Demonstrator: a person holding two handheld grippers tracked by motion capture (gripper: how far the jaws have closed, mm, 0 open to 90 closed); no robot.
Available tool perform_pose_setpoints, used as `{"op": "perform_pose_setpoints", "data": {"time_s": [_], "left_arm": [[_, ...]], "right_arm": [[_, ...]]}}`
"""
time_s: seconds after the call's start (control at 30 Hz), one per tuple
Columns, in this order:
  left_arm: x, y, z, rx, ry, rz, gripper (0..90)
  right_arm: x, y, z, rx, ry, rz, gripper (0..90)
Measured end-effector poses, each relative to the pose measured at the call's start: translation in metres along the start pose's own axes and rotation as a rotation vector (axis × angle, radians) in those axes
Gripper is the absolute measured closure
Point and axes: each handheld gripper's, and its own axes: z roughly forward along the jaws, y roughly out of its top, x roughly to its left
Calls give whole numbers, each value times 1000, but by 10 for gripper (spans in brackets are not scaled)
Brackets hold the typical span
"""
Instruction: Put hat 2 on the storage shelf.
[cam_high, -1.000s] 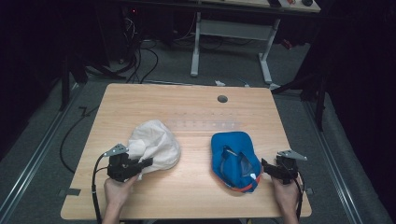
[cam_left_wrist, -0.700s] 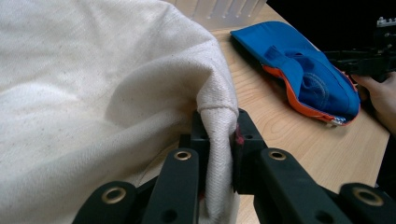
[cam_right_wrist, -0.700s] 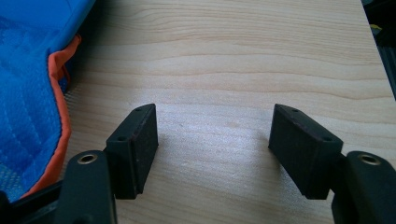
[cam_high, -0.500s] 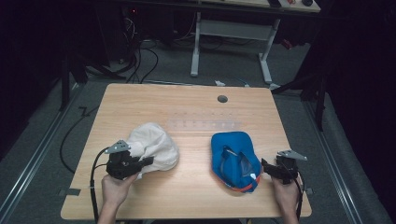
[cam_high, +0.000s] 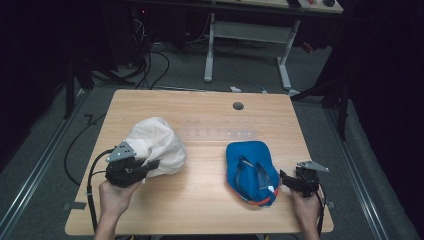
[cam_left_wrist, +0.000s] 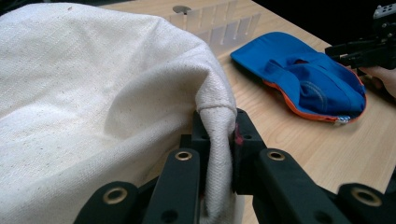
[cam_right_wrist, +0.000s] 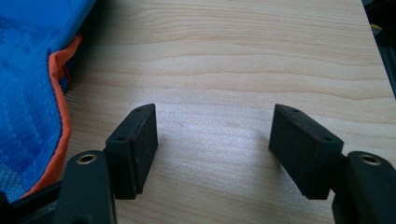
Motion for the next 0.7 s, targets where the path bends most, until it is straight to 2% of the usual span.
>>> {"op": "perform_pose_setpoints", "data": {"time_s": [0.17, 0.4, 0.7], "left_arm": [[0, 9, 6, -6, 3, 25, 829], [-2, 22, 14, -16, -18, 12, 828], [-7, 37, 32, -3, -19, 59, 828]], "right_arm": [[0, 0, 0, 0, 0, 0, 327], [0, 0, 0, 0, 0, 0, 326], [0, 0, 0, 0, 1, 0, 325]]}}
